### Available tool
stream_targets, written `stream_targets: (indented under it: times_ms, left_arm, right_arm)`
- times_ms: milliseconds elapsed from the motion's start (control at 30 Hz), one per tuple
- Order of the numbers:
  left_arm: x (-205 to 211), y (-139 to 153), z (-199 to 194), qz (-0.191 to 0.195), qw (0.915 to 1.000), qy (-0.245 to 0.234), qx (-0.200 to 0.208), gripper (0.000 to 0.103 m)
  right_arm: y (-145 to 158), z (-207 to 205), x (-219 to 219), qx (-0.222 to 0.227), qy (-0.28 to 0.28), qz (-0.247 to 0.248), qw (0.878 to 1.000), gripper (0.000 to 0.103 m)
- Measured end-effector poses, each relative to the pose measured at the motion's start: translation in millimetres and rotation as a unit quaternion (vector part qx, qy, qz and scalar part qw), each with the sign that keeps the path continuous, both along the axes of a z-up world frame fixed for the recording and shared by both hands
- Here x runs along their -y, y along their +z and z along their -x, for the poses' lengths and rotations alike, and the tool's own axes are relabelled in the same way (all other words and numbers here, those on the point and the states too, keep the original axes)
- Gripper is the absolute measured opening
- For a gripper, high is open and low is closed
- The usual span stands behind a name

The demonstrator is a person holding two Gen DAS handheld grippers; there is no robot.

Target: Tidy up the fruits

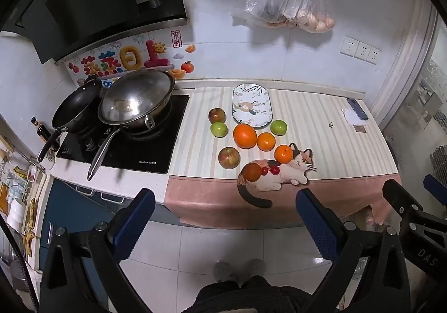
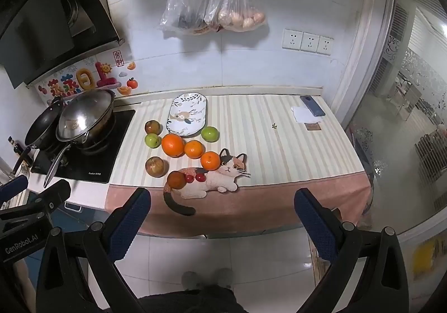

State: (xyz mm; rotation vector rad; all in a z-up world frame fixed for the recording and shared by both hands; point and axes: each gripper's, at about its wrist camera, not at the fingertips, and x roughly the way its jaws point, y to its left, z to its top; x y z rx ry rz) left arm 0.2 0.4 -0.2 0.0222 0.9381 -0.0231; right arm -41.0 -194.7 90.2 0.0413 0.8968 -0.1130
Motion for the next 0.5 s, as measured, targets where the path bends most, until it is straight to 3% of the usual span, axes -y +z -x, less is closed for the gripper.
stream_targets:
  times_ms: [500]
  left_arm:
    - [4.1,0.1,0.4,-0.001,1.0,-0.001,0.0,0.103]
  right_arm:
    - [0.5,0.1,0.6,0.0,-0.001,-0.002,1.0,0.103]
